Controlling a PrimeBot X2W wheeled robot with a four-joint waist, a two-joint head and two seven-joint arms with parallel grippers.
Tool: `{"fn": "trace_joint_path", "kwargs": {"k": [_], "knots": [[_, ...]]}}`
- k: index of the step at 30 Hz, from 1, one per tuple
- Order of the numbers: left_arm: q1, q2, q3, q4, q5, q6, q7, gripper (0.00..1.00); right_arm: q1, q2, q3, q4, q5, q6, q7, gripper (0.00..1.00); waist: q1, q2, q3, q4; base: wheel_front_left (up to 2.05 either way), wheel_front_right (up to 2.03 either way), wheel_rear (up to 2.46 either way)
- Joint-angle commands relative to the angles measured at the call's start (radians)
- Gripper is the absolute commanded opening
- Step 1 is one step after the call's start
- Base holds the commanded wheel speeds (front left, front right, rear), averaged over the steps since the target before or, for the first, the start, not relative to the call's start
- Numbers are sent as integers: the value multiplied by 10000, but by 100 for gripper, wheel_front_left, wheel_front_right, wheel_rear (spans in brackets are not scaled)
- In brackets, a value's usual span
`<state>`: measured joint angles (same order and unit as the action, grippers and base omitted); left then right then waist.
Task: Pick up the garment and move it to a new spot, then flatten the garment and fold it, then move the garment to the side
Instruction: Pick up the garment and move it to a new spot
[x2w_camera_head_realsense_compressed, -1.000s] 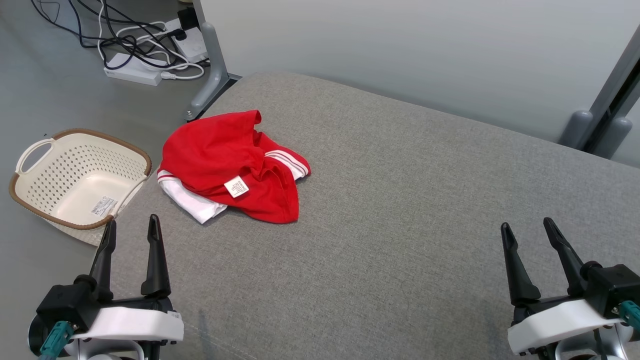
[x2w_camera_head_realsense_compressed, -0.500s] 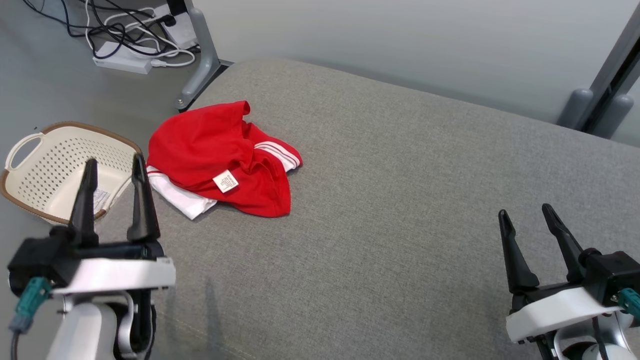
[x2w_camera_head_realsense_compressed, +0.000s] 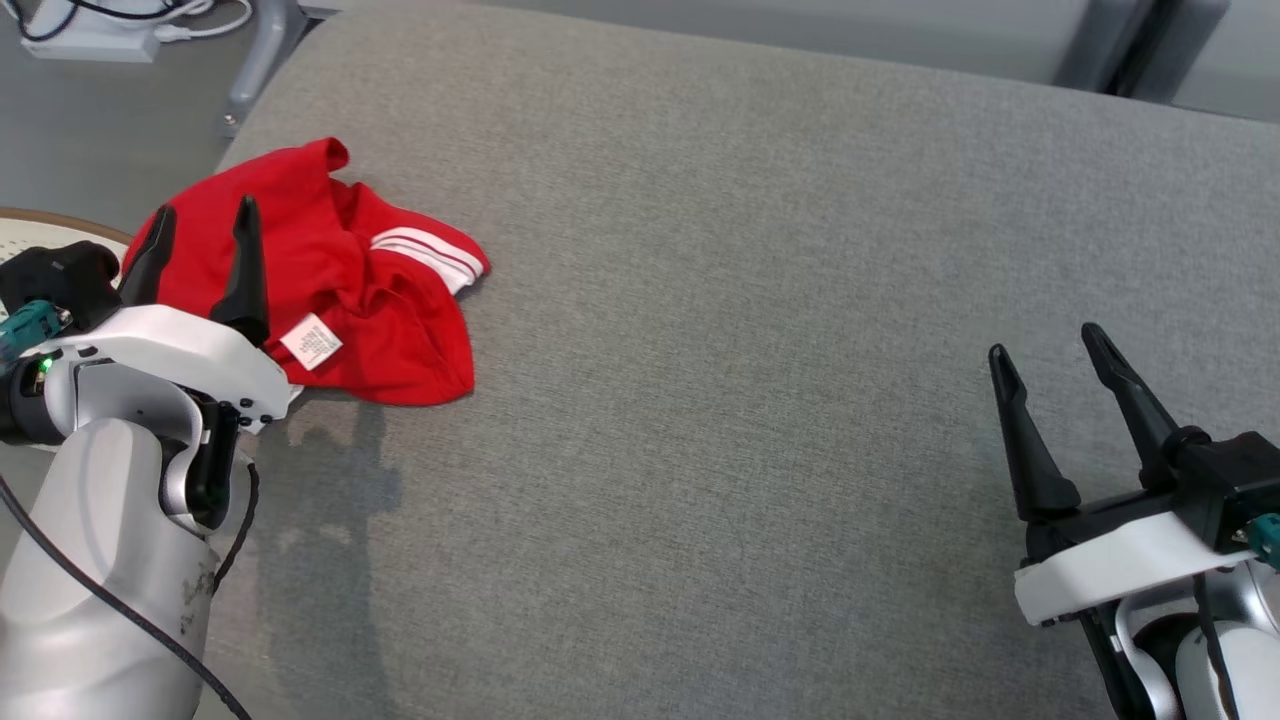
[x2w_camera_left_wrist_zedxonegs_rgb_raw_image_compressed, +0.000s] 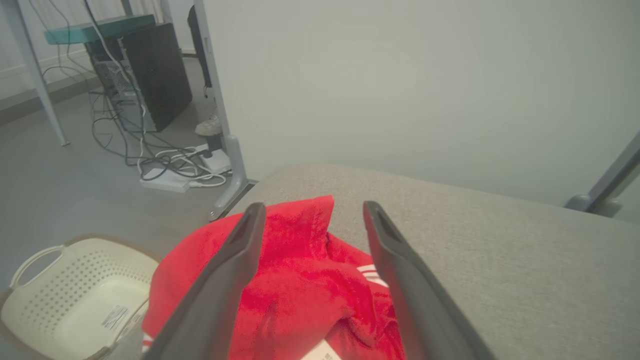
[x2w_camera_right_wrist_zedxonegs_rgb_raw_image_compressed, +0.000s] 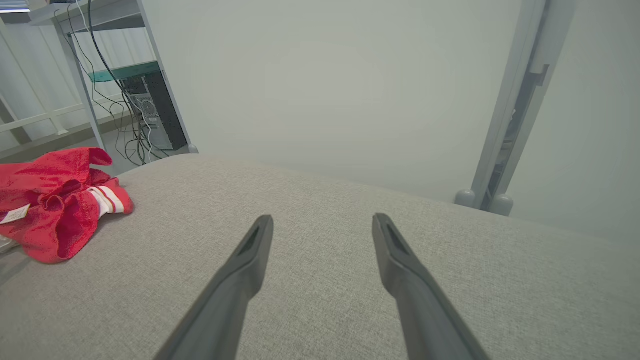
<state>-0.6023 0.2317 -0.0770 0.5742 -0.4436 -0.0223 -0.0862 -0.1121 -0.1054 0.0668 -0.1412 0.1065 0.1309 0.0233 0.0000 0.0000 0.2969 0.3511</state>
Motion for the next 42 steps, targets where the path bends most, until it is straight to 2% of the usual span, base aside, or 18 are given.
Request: {"fn": "trace_joint_path", "kwargs": {"k": [1, 9, 17, 18, 19, 20, 21, 27, 32, 33, 34, 42], "knots": [[-273, 83, -15, 402, -45, -122, 10, 100, -153, -112, -34, -29, 12, -2, 13, 100, 0, 0, 530, -447, 0, 0, 0], [-1544, 55, -148, 3574, -377, -655, 147, 100, -616, -337, 25, -31, 70, -1, 17, 100, 0, 0, 1346, -771, 0, 0, 0], [-2396, -23, -194, 5357, -639, -912, -33, 100, -1004, -519, 185, -34, 106, -1, 21, 100, 0, 0, 1831, -951, 0, 0, 0], [-2535, -31, -240, 5714, -675, -933, -122, 62, -1063, -525, 184, 9, 114, -1, -1, 100, 0, 0, 1864, -983, 0, 0, 0], [-2535, -31, -240, 5714, -675, -933, -122, 62, -1063, -525, 184, 9, 114, -1, -1, 100, 0, 0, 1864, -983, 0, 0, 0], [-2600, -21, -264, 5869, -681, -953, -182, 5, -1081, -521, 187, 34, 118, -1, -18, 100, 0, 0, 1866, -1001, 0, 0, 0], [-2648, -14, -296, 5994, -675, -975, -250, 0, -1093, -519, 185, 60, 133, -2, -38, 100, 0, 0, 1861, -1014, 0, 0, 0], [-2742, 117, -275, 6259, -718, -998, -1297, 0, -984, -385, 80, 300, 167, -2, -243, 100, 0, 0, 1435, -1022, 0, 0, 0], [-2343, 250, -132, 5750, -629, -1005, -1747, 0, -785, -159, -19, 527, 200, -2, -454, 100, 0, 0, 739, -1024, 0, 0, 0], [-2253, 311, -49, 5451, -582, -933, -1772, 0, -739, -117, -29, 577, 195, -2, -471, 100, 0, 0, 589, -1036, 0, 0, 0], [-1921, 414, 238, 4507, -457, -748, -1785, 0, -602, -45, -49, 660, 201, -2, -541, 100, 0, 0, 288, -1072, 0, 0, 0], [743, 24, 1134, 536, 614, -24, -1776, 0, 27, 262, -252, 825, 266, -2, -664, 100, 0, 0, -856, -1312, 0, 0, 0]]}}
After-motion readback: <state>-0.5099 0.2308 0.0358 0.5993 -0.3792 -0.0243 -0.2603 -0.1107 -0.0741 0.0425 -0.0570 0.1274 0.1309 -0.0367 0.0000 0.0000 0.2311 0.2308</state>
